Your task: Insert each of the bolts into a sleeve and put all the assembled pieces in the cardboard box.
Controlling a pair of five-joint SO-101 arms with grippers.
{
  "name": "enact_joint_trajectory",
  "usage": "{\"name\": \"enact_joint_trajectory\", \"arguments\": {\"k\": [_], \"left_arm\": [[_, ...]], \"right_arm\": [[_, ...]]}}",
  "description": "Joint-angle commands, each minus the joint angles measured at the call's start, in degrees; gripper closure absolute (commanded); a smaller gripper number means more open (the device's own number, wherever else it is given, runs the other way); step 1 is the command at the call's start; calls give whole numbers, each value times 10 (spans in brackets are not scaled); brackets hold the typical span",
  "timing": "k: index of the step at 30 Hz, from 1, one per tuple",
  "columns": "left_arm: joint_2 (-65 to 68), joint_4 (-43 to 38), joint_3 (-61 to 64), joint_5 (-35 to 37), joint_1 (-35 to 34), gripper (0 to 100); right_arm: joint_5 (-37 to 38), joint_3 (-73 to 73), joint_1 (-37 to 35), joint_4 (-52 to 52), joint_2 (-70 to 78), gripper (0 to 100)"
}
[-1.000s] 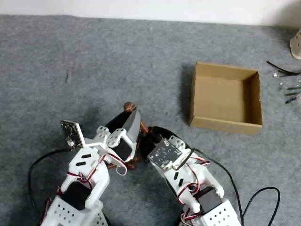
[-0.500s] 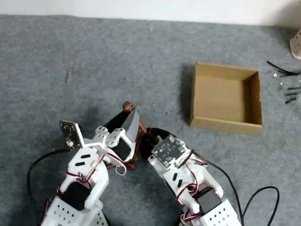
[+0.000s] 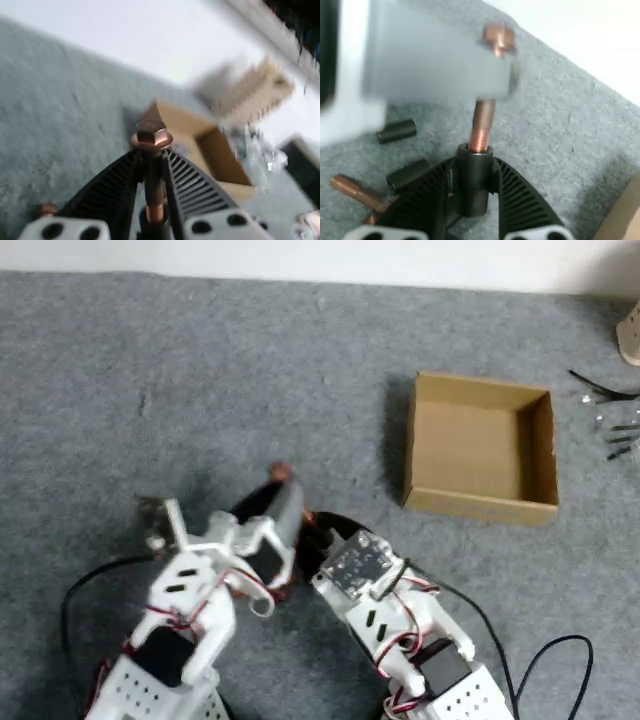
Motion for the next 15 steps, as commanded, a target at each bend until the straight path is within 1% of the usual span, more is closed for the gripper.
{"name": "enact_joint_trajectory", "arguments": {"k": [1,5,7,11,15], "left_arm": [[-10,4,-10,3,1,995],[-10,46,-23,3,3,995],[-10,51,-22,2,32,995],[-6,51,-9,0,68,995],[-6,49,12,-1,102,995]], "right_arm": [[11,87,-7,-15,-12,993],[11,87,-6,-15,-12,993],[11,87,-3,-15,-11,993],[11,87,19,-15,-13,993],[11,87,20,-15,-13,993]]}}
